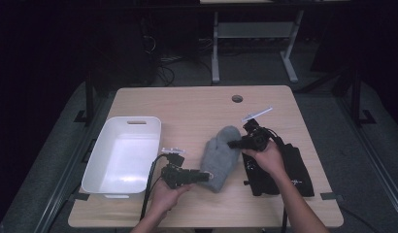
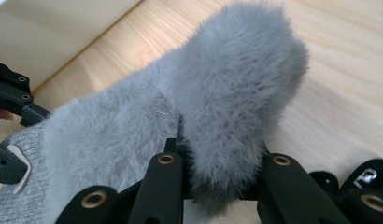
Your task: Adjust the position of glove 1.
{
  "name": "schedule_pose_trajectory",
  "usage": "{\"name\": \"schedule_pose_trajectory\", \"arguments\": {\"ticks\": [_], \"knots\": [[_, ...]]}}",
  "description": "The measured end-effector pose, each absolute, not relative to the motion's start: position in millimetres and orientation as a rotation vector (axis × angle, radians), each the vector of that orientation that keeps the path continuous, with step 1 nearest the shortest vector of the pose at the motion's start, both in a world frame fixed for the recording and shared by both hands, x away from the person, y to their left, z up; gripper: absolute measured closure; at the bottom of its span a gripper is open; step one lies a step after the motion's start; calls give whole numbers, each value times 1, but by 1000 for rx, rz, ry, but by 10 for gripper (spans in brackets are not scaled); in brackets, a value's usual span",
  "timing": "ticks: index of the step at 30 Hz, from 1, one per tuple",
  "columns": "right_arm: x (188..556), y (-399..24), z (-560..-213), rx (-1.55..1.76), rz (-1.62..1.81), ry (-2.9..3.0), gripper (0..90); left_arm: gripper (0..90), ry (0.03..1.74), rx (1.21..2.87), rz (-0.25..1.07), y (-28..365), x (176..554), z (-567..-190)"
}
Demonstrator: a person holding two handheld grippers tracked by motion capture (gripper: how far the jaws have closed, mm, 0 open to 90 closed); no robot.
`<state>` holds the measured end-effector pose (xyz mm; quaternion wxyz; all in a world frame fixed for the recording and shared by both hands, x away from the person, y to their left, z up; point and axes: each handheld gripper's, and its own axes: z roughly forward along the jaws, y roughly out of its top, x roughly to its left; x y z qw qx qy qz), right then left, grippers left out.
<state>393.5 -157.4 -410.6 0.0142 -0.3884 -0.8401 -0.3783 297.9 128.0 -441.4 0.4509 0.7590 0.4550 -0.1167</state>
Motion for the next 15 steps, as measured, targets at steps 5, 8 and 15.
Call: {"name": "schedule_pose_trajectory", "arguments": {"ticks": [5, 8, 15], "knots": [[393, -155, -401, -1204, -1197, -2614, 760, 545, 1111, 1881, -265, 130, 296, -433], [393, -155, -394, -1198, -1225, -2611, 759, 545, 1105, 1873, -255, 131, 295, -427], [392, -153, -376, -1182, -1260, -2613, 759, 543, 1080, 1875, -222, 136, 294, -412]]}}
